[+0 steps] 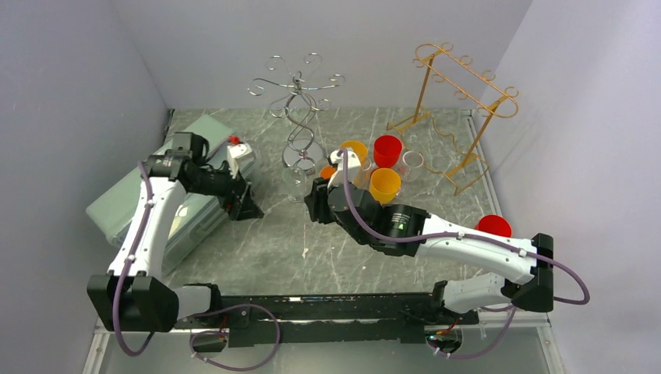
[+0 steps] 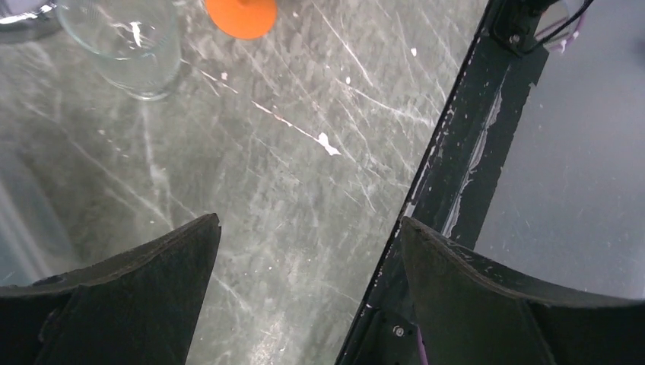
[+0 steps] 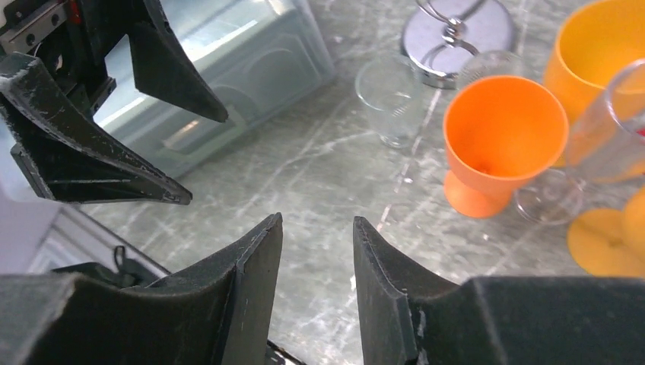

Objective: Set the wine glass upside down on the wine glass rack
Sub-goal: Move the distractor to the center of the board.

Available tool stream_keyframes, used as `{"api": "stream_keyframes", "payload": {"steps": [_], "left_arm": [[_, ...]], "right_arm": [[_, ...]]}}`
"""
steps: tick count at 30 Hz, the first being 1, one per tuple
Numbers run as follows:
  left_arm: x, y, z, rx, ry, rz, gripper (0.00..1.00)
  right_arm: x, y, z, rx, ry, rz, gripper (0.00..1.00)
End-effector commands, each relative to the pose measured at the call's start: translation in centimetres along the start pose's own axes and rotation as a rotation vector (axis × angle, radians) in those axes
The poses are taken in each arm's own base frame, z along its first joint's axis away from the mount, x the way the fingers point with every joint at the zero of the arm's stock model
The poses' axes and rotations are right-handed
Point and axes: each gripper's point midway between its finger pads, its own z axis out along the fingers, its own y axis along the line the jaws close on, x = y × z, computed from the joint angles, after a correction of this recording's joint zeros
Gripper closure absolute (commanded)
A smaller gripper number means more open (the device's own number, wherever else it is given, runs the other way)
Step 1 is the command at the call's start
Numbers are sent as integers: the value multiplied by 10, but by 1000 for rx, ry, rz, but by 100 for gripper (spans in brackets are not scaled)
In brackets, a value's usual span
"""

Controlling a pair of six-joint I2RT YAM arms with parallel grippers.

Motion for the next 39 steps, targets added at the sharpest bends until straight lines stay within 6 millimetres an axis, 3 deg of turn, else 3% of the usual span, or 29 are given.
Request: {"api": "stream_keyframes", "payload": {"steps": [1,4,7,11,18,24,31,39], "left_arm": [[7,22,30,-32,43,5,6],[28,53,45,-121,108,14,6],[41,92,46,-275,158,42,7],[38,145,30,-533,190,111,7],[32,203,2,-782,230,129,8],[39,224,-3,-845,257,82,8],[64,204,32,-729,270,18,8],[80,226,45,-788,308,-25,8]], "right_arm": [[2,-30,-6,133,-2,-21,58],[-4,-35,-11,149,-14,-22,58],[-9,-42,-16,170,-29,-20,58],[-10,-50,-22,183,-43,-5,58],[-9,-59,-28,193,-55,8,59],[-5,-64,-31,195,-54,12,58],[-2,-70,-34,200,-61,29,58],[-1,-67,-30,200,-53,28,60]]}}
